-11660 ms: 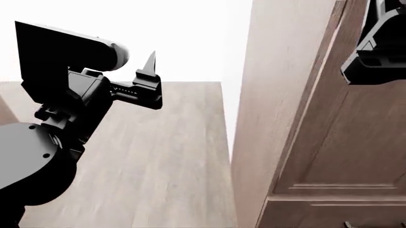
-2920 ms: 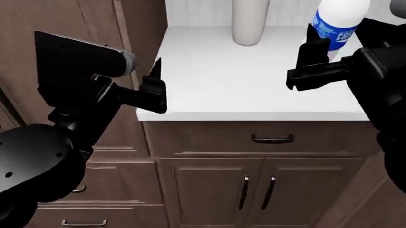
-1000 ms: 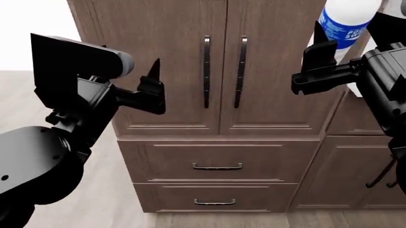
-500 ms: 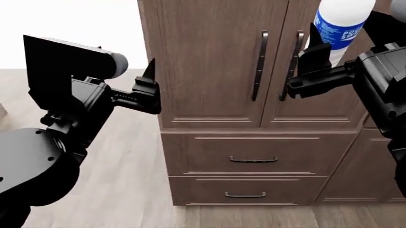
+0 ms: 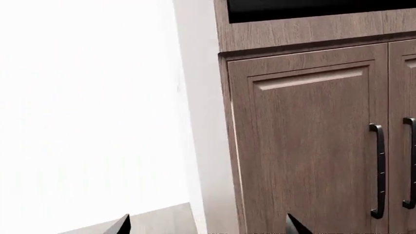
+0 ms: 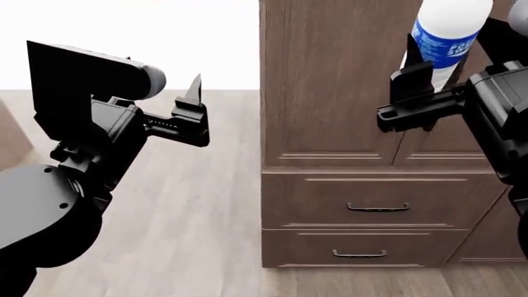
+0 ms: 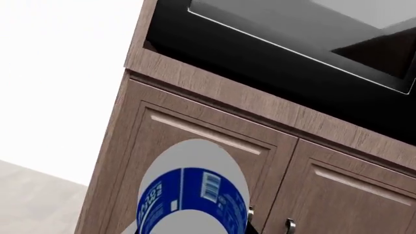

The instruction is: Move the drinks to the dining counter.

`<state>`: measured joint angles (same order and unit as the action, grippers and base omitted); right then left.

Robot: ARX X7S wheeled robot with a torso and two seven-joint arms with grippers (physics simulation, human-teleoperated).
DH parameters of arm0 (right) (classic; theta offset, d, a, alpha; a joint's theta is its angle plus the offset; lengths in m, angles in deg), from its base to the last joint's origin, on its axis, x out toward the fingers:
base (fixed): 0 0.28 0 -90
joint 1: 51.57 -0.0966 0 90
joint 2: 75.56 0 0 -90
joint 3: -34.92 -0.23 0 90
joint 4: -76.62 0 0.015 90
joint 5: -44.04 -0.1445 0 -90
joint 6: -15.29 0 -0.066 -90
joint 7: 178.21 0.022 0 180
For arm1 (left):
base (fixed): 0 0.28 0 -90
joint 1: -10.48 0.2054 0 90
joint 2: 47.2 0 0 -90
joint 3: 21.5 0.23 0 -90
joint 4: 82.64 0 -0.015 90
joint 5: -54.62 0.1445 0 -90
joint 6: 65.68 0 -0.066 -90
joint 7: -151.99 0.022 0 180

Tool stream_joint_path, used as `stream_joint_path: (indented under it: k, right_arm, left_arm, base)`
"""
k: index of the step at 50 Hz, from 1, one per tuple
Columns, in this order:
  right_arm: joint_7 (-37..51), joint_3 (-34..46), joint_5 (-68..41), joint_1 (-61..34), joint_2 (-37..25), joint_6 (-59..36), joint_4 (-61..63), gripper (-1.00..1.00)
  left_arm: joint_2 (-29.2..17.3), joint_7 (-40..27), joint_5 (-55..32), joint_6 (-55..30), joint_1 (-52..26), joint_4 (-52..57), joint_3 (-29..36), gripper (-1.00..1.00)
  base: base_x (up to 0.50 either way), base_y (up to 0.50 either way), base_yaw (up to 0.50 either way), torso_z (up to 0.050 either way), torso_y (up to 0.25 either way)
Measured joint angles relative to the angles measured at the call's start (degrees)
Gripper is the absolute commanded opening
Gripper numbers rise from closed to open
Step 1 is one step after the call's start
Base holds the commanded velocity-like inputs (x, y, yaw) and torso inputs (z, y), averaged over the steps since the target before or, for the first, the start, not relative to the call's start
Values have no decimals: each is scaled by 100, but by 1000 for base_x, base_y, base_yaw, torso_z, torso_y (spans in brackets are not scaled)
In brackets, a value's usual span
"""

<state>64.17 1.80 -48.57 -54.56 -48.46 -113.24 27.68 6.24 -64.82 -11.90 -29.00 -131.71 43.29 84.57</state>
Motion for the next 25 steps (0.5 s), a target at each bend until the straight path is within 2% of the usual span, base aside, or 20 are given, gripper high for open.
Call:
stream_joint_path:
  k: [25]
  right_arm:
    - [14,-14,20,36,-28,-33,53,-100]
  left_arm:
    - [-11,20,37,52,-3,-20,47,100]
  base:
    - [1,500,0,0,0]
